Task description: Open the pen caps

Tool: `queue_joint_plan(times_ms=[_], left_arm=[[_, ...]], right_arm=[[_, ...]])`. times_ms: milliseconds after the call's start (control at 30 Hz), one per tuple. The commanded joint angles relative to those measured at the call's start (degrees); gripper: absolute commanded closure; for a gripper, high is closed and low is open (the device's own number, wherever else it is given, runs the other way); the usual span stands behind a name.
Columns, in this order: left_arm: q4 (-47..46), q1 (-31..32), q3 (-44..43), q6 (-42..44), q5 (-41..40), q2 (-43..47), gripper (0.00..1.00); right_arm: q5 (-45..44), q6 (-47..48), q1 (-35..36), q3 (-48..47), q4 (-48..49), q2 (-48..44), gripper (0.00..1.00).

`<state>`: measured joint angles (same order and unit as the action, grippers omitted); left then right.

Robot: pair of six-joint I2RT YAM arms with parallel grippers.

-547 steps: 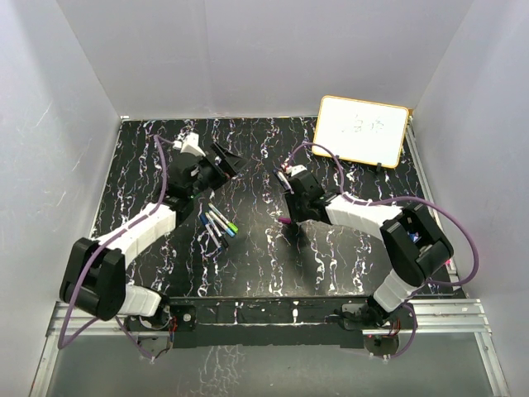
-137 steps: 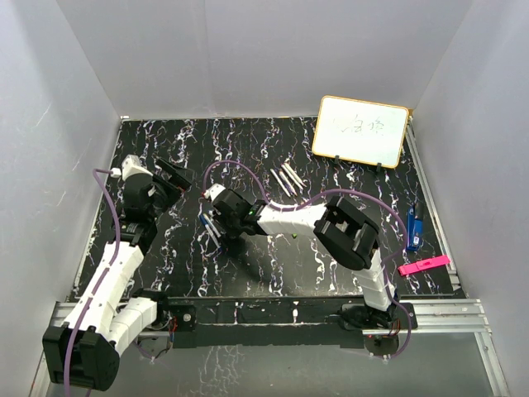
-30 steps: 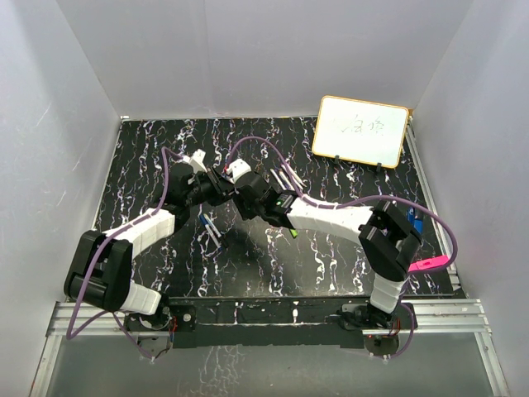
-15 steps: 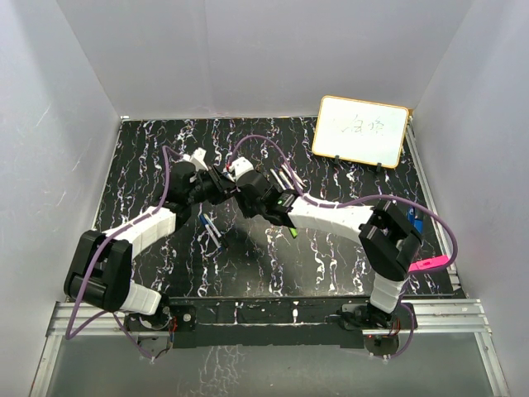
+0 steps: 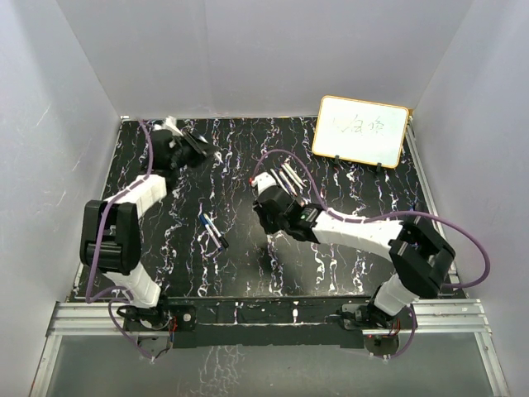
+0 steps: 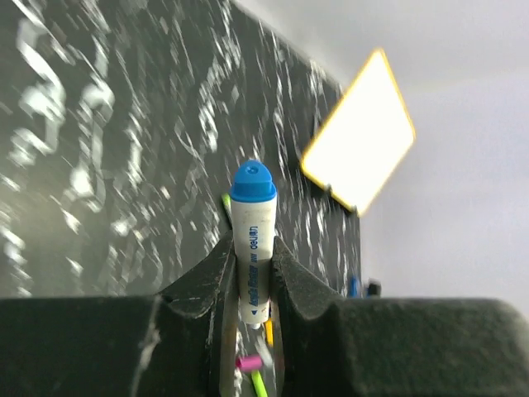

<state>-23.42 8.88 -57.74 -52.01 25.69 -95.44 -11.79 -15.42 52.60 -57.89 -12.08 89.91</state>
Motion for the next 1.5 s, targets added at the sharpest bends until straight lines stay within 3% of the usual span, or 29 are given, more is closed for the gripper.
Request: queue_joint_plan(times_ms=[0,333,633,867,1133,1467], left_arm=[[-1.8,-2.2,-5.5,3.1,-4.0,-0.5,1.0],[-4.0,-1.5,-0.1,-0.6,0.4,1.6,1.0],[-9.1,7.3,5.9,-5.4,2.1,-0.3,1.0],[-12.8,12.8,4.5,-9.5,1.1,-7.6,1.0],[-17.5,15.3,-0.1,-13.3,1.5,-17.5,1.0],[-18.1,17.9,-5.1,-15.4,-0.9,-23.8,1.0]], right_arm=[[-0.5,-1.4,0.5,1.4,-3.0,-3.5,1.0],[-3.8,-1.2,-1.6,0.2,-4.7,-3.6,1.0],[-5.1,-1.6,-7.0,0.9,-6.4,-4.9,1.0],[-6.3,-1.8,-9.3,0.7,-7.0,-6.2,1.0],[-5.9,-1.8,-9.9,2.1,-7.3,-8.4,1.0],[-4.6,-2.0,-10.3,3.1,-7.0,-9.1,1.0]])
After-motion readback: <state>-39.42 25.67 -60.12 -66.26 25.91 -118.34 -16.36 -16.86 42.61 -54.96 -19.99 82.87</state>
